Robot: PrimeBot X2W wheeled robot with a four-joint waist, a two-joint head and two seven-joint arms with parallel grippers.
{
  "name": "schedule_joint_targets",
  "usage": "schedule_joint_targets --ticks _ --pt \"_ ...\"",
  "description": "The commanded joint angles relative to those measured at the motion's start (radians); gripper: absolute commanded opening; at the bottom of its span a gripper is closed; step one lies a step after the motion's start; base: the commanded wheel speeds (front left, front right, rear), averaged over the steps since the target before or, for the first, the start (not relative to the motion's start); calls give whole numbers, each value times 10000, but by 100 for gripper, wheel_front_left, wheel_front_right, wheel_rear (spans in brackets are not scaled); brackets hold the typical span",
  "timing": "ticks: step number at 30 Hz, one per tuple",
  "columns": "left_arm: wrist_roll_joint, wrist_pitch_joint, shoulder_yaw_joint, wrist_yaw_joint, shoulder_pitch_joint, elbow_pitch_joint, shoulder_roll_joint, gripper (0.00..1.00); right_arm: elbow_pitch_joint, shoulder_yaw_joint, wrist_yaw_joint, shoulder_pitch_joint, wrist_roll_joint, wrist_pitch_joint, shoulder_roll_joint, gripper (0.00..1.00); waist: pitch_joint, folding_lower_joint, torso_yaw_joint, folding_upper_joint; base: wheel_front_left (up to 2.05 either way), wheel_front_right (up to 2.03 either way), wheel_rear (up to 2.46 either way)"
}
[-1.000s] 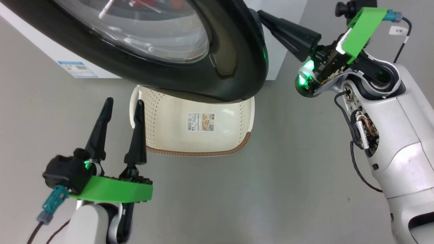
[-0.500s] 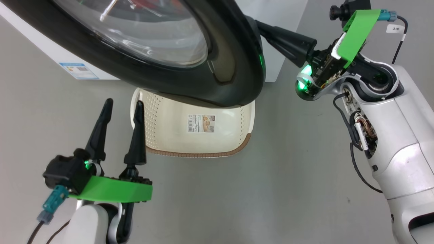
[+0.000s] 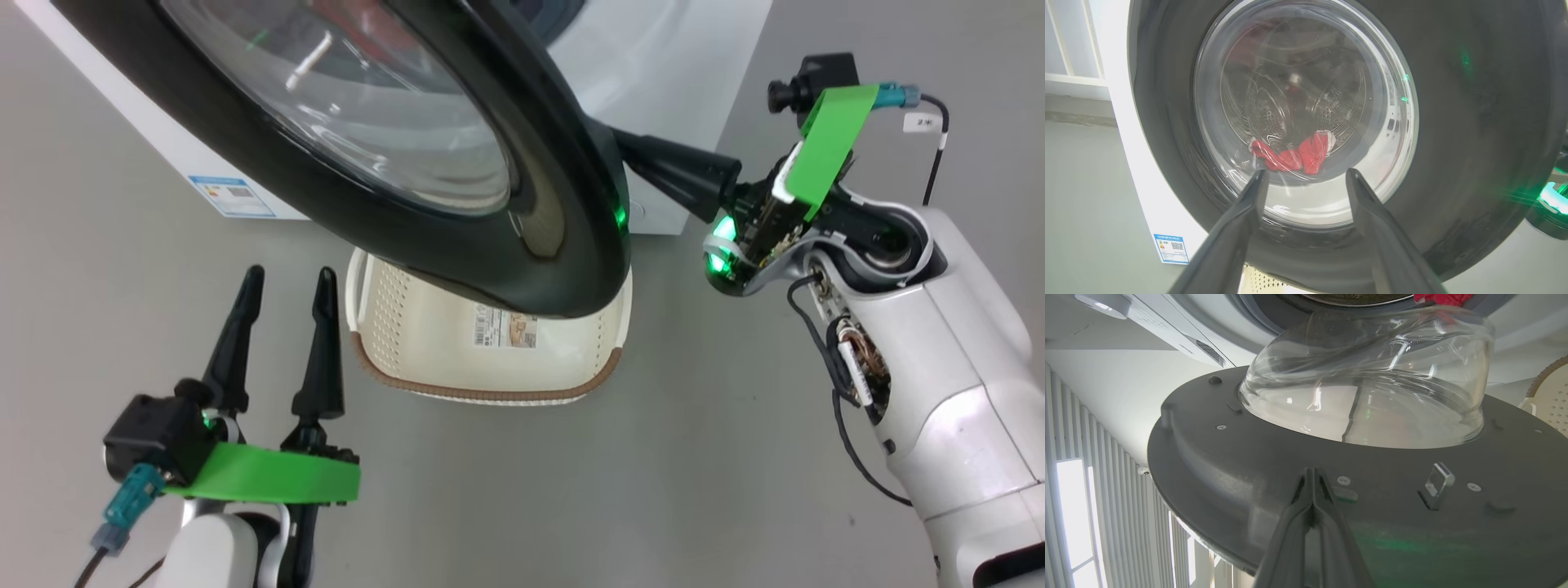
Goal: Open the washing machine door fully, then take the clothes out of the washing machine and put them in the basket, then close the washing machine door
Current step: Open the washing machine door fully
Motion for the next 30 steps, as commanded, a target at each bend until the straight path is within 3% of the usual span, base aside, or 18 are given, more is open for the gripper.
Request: schedule_joint_targets --ticks 1,16,30 --pt "-32 -49 342 82 162 -178 149 100 -238 178 65 219 -165 81 285 0 -294 -1 202 0 0 0 0" --pt "-138 38 264 304 796 -55 192 100 25 387 65 1312 -207 3 302 0 -1520 -1 809 0 0 0 0" --pt "-219 249 149 462 1398 -138 232 100 45 1190 65 2099 309 -122 305 0 -2438 -1 1499 0 0 0 0"
